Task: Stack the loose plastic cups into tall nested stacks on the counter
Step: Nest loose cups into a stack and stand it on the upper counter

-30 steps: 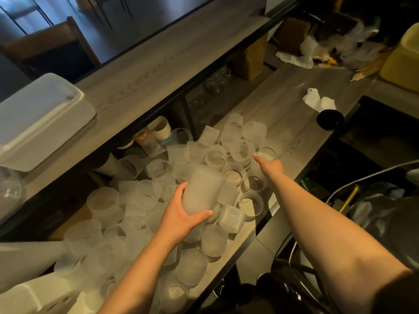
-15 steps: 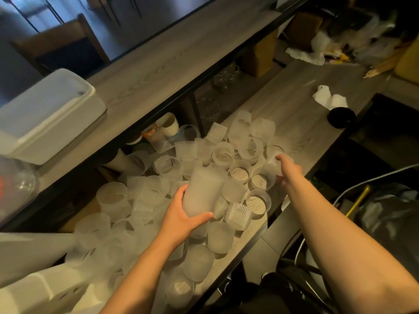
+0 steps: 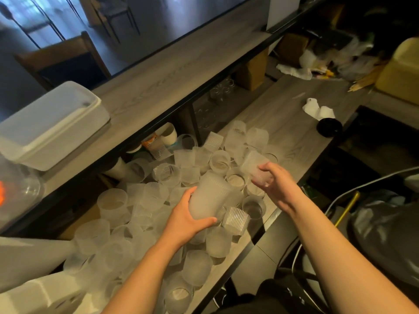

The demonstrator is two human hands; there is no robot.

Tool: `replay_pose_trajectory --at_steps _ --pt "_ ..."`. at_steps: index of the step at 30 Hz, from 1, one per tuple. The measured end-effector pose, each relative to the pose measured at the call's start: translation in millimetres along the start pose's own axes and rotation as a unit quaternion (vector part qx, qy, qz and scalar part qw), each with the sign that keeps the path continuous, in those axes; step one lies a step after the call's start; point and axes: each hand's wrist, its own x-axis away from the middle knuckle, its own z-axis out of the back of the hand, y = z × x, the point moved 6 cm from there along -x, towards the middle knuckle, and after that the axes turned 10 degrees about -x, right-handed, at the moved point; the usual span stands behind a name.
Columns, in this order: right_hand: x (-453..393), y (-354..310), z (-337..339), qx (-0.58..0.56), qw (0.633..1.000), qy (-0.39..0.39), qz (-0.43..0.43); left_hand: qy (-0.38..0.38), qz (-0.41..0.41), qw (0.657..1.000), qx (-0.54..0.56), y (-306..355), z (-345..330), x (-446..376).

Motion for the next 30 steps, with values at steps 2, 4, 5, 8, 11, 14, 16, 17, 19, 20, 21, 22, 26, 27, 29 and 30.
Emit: replay_pose_trajectory --at_steps 2,4,5,8,11,14,16,17,19,20,21,22,26,27,29,30 --pt "10 -4 -14 0.073 0.996 -0.039 0.029 -0.004 -0.008 1.000 -0.010 2 0 0" --pt "18 -5 -26 0.155 0.982 -0.094 0.052 -0.008 -0.022 0.999 -0.034 4 0 0" --pt "22 -4 -31 0.201 0.970 -0.121 0.063 -0.010 -0.030 0.998 -0.050 7 0 1" --pt "31 0 -42 0.313 0.932 -0.157 0.099 -0.013 -0.056 0.995 -0.076 15 1 2" --pt "34 8 -49 0.307 0.933 -0.148 0.112 -0.017 -0.060 0.995 -0.080 18 1 4" --pt "34 17 -51 0.294 0.941 -0.122 0.117 -0.013 -0.052 0.996 -0.073 13 2 6" --pt "35 24 -53 0.285 0.944 -0.120 0.116 -0.014 -0.047 0.997 -0.066 9 2 8" --pt "36 28 -54 0.280 0.945 -0.124 0.112 -0.015 -0.044 0.997 -0.059 8 2 9" --pt "39 38 -58 0.281 0.944 -0.144 0.098 -0.010 -0.039 0.998 -0.043 9 1 10" --pt "41 43 -60 0.286 0.941 -0.157 0.091 -0.008 -0.038 0.999 -0.036 10 1 11" --pt "41 47 -61 0.289 0.939 -0.168 0.080 -0.006 -0.037 0.999 -0.031 11 0 11" --pt "41 50 -60 0.287 0.939 -0.177 0.071 -0.005 -0.036 0.999 -0.026 12 0 12" --pt "30 45 -48 0.263 0.951 -0.144 0.080 0.007 -0.017 1.000 -0.001 5 -2 14" --pt "25 43 -39 0.261 0.955 -0.114 0.088 0.009 -0.013 1.000 0.004 3 -2 14" --pt "15 40 -17 0.266 0.958 -0.032 0.105 0.009 -0.008 1.000 0.010 2 -2 14" --pt "12 39 -5 0.273 0.955 0.005 0.113 0.008 -0.006 1.000 0.012 1 -2 14"
